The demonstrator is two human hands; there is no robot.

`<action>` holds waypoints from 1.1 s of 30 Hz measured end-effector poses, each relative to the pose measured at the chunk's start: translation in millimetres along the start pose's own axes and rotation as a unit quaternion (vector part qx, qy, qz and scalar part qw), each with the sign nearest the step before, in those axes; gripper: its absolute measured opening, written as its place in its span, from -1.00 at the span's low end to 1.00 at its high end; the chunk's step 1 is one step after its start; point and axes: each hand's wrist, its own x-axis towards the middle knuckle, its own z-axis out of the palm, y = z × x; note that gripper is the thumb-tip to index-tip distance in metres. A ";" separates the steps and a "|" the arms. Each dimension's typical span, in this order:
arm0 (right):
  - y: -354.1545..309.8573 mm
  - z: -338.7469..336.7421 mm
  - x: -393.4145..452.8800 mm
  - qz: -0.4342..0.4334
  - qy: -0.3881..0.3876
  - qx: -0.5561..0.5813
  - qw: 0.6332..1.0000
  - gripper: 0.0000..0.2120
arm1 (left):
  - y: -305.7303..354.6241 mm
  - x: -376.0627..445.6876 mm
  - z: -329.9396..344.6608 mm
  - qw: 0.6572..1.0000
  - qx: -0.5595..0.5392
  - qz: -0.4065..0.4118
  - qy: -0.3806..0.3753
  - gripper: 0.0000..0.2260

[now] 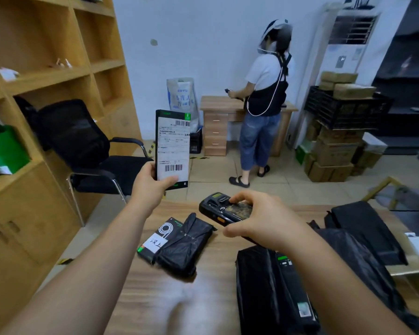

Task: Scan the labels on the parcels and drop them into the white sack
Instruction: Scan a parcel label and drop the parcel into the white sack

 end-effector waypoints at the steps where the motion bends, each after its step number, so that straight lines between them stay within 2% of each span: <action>1: -4.5 2.9 -0.8 0.002 0.000 -0.001 1.000 -0.47 | -1.5 1.7 -3.8 1.000 -0.004 0.000 -0.004 -0.66; 7: -17.6 12.4 -5.0 0.018 0.017 -0.007 1.000 -0.47 | -8.1 8.9 -6.5 1.000 -0.016 0.005 -0.027 -0.64; 16: -0.9 3.9 -7.9 0.074 0.038 0.000 0.997 -0.45 | -12.7 22.5 31.8 0.996 -0.035 -0.001 -0.086 -0.63; 21: 19.7 -13.1 -25.5 0.094 0.118 0.062 0.987 -0.44 | -0.5 33.2 61.7 0.991 -0.048 -0.014 -0.124 -0.65; 27: 72.8 -37.7 -66.1 0.110 0.266 0.093 0.953 -0.44 | 48.2 -3.3 123.4 0.960 -0.075 0.013 -0.268 -0.66; 33: 153.5 -56.6 -150.3 0.172 0.380 0.054 0.907 -0.39 | 87.0 -98.1 212.3 0.900 -0.061 0.042 -0.430 -0.75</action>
